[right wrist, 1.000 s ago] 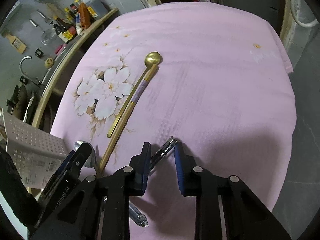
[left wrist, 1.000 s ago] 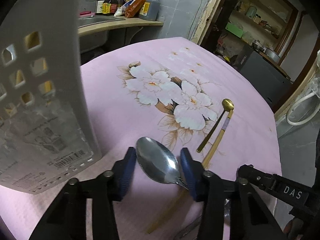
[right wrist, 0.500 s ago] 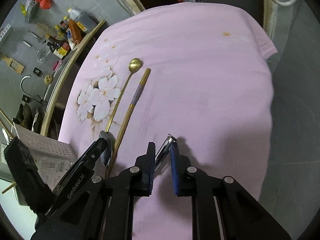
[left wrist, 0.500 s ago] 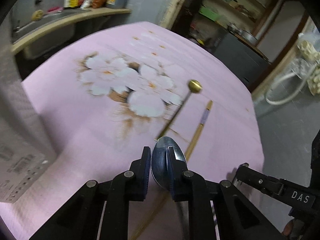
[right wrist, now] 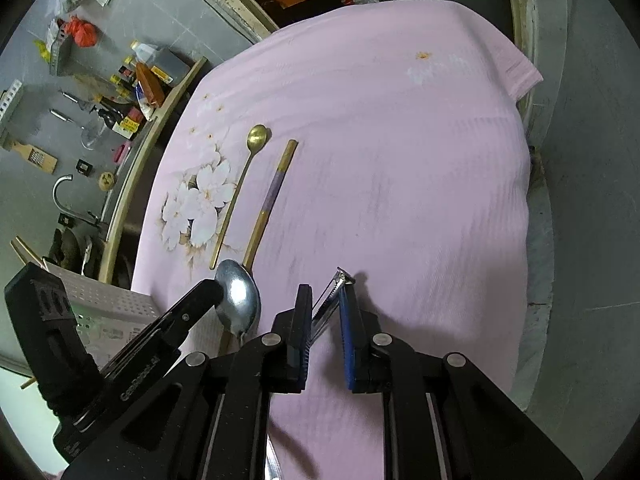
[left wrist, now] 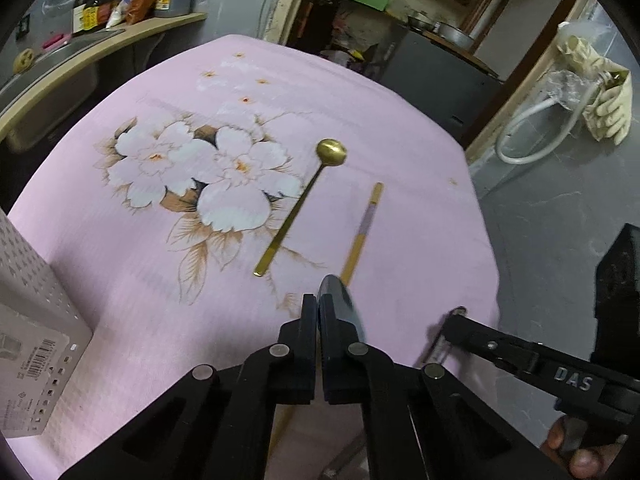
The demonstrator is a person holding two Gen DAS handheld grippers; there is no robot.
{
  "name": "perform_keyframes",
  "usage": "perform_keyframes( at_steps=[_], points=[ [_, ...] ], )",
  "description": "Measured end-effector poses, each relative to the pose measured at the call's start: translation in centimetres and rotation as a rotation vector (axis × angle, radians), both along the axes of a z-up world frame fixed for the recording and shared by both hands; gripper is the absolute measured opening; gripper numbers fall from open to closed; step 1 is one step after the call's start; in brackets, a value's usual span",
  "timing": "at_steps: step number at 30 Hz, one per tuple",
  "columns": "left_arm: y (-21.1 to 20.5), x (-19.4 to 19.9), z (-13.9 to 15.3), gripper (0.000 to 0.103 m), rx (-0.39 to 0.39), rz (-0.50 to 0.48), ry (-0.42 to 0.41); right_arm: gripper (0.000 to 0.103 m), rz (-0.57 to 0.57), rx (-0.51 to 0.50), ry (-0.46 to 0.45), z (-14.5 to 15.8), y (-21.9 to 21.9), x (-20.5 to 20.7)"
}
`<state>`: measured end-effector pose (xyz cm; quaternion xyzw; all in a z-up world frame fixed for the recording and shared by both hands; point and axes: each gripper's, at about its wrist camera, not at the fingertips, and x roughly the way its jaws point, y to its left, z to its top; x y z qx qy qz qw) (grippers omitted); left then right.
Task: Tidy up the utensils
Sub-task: 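Lift the spoon with the left tool while the right lifts the knife, then carry the spoon with the left tool while the right carries the knife over the basket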
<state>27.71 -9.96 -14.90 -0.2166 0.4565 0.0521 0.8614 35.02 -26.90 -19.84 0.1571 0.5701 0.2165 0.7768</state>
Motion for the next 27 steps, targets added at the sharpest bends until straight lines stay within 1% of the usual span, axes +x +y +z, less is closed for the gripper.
perform_keyframes(
  at_steps=[5,8,19,25,27],
  points=[
    [0.2,-0.1,0.6,0.002,-0.055,-0.01,-0.013,0.012,-0.005,0.008,-0.005,-0.1,0.0,-0.1],
    [0.4,-0.1,1.0,0.002,-0.067,-0.02,-0.019,0.01,-0.005,0.01,-0.014,0.2,0.2,-0.1],
    [0.6,-0.9,3.7,0.002,-0.003,-0.026,-0.072,0.008,0.004,0.014,-0.057,1.8,0.5,-0.3],
    [1.0,-2.1,5.7,0.002,0.034,-0.025,-0.131,0.006,-0.002,0.054,-0.108,3.4,0.2,-1.2],
    [1.0,-2.7,6.4,0.002,0.05,-0.034,-0.154,0.005,0.003,0.071,-0.139,4.3,0.2,-1.8]
  ],
)
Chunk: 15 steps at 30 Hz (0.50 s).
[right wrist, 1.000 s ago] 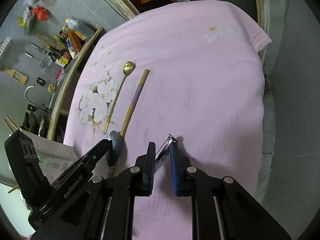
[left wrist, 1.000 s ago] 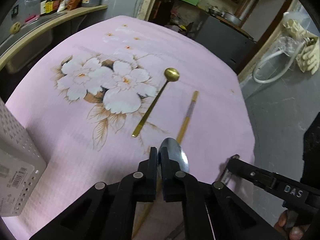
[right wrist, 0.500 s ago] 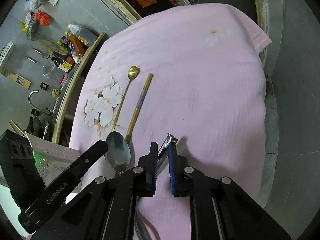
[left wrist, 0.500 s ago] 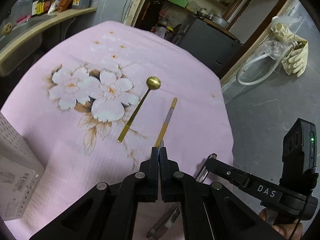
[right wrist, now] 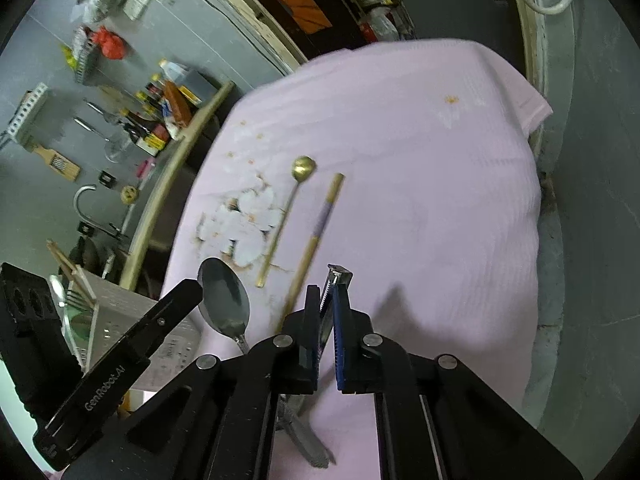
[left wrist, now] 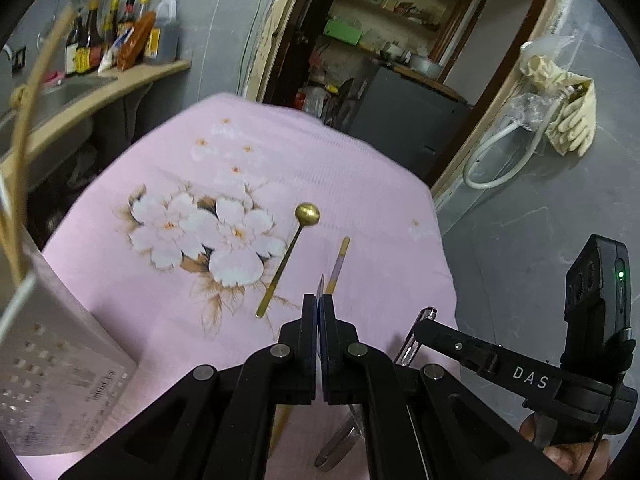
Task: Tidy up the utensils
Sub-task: 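Carry the spoon with the left tool while the right carries the knife over the basket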
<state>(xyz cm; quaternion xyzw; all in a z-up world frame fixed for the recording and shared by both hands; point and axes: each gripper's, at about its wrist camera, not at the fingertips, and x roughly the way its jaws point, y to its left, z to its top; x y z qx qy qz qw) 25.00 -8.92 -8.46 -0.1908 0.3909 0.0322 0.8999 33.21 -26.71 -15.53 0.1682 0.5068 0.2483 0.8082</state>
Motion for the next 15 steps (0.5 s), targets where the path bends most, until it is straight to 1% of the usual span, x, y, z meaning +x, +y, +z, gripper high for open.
perform_keyframes(
  at_steps=[7,12,15],
  points=[
    [-0.4,-1.8,2.6,0.002,0.059,-0.021,-0.074,0.002,0.034,0.015,-0.129,3.3,0.0,-2.9],
    [-0.2,-3.3,4.8,0.002,0.1,-0.011,-0.143,0.002,0.058,0.008,-0.221,5.8,0.1,-5.2],
    [-0.1,-4.2,6.2,0.002,0.126,-0.004,-0.184,0.002,0.052,0.015,-0.269,7.4,-0.1,-6.5]
  ],
)
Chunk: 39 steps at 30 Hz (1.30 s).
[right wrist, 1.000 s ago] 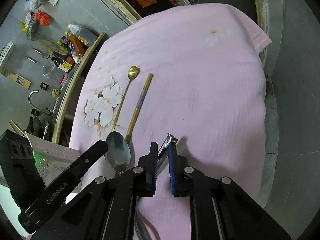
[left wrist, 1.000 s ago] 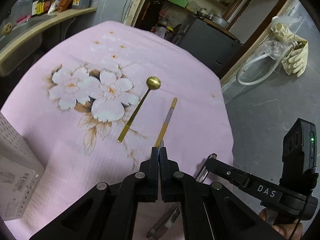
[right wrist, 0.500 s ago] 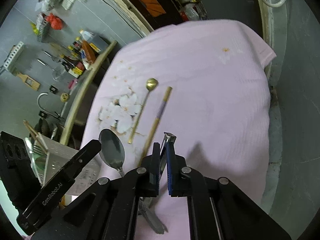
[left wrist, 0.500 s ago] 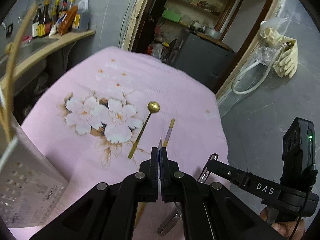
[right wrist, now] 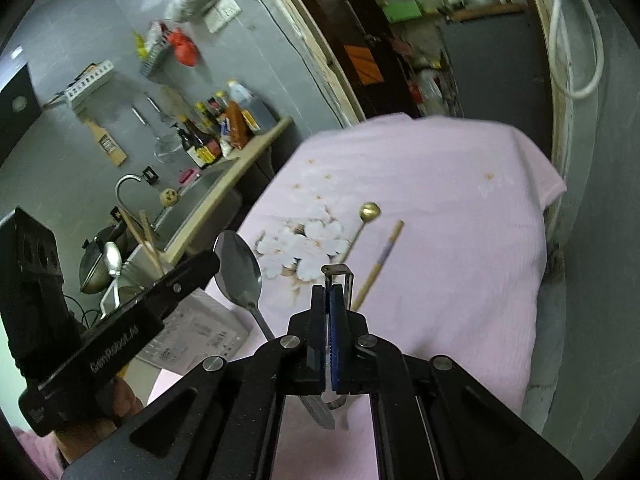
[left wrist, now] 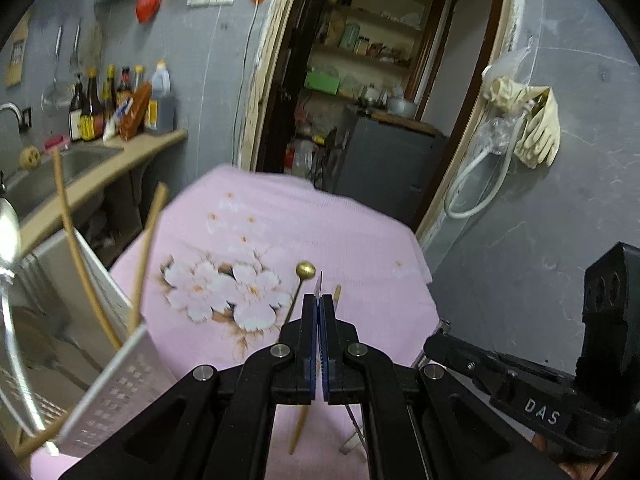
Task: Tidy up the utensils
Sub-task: 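Carry the spoon with the left tool while the right carries the knife over the basket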
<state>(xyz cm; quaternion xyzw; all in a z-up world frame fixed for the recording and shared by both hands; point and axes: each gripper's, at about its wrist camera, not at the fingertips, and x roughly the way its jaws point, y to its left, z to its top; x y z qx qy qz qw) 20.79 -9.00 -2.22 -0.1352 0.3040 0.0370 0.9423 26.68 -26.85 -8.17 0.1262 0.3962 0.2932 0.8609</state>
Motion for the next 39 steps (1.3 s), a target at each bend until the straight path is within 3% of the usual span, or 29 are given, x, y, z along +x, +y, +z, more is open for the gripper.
perform_keyframes(
  at_steps=[11,18,24,30,39],
  points=[
    [1.9,-2.8,5.5,0.002,0.074,0.006,-0.121,0.002,-0.043,0.006,-0.212,8.5,-0.5,-3.8],
    [4.6,-4.4,9.6,0.002,0.109,0.014,-0.203,0.002,-0.082,-0.028,-0.348,14.3,2.2,-6.4],
    [8.6,-6.1,13.0,0.002,0.069,0.012,-0.272,0.002,-0.083,-0.036,-0.434,18.4,5.8,-8.6],
    [12.1,-7.8,15.3,0.002,0.046,0.01,-0.333,0.002,-0.079,-0.017,-0.493,20.6,9.5,-10.8],
    [14.6,-9.9,14.7,0.002,0.216,0.024,-0.395,0.002,-0.014,-0.011,-0.534,19.2,15.4,-11.5]
  ],
)
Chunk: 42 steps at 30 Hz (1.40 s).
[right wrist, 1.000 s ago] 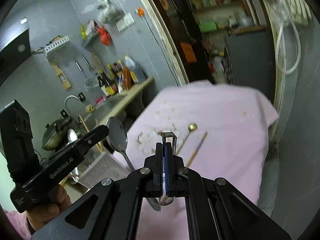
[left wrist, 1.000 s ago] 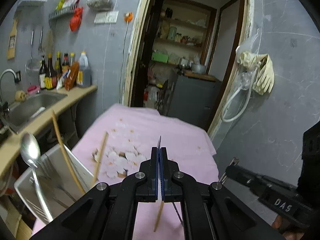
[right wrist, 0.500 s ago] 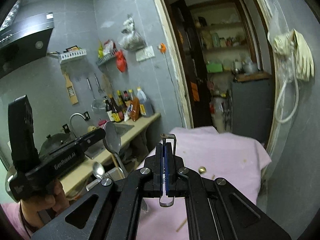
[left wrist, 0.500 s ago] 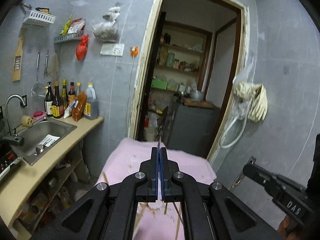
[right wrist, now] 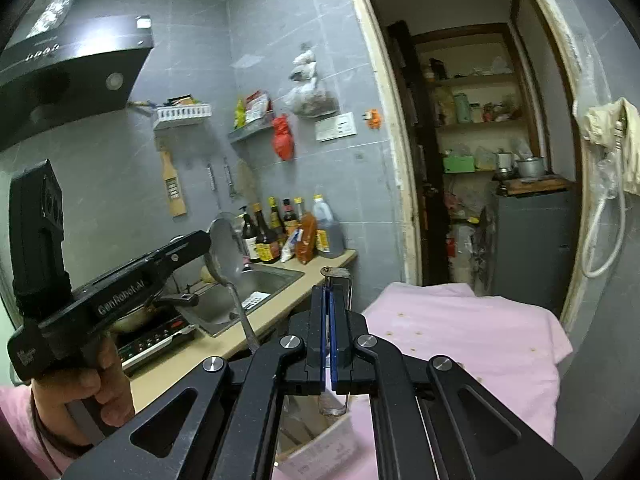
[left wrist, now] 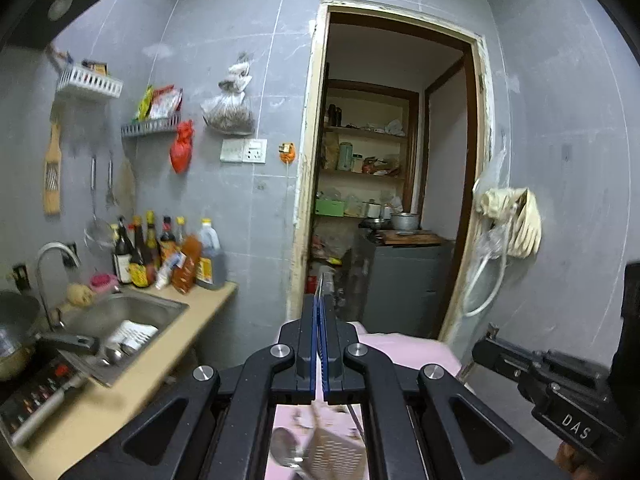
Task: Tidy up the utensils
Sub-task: 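Carry the spoon with the left tool while the right carries the knife over the basket, then lower the spoon into the basket and open the left tool while the right releases the knife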
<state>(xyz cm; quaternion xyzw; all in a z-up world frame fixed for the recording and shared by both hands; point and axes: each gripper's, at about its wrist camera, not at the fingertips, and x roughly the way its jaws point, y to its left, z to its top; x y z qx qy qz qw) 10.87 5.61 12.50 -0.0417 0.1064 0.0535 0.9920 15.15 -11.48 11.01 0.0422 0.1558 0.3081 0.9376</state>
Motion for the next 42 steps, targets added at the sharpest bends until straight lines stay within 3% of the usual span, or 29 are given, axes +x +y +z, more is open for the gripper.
perform_keyframes(
  at_steps=[4,11,21,42],
  points=[
    [0.7,0.0,-1.7,0.002,0.038,0.016,-0.024,0.002,0.033,-0.015,-0.018,-1.7,1.8,0.6],
    [1.6,1.0,-5.4,0.002,0.053,0.023,-0.021,0.002,0.053,-0.028,0.079,-5.8,3.1,3.7],
    [0.7,2.1,-8.7,0.002,0.135,-0.038,-0.003,0.002,0.049,-0.079,0.154,-10.2,4.9,4.7],
    [3.7,2.6,-11.4,0.002,-0.074,-0.183,0.125,0.003,0.062,-0.07,0.303,-13.2,4.7,5.7]
  ],
)
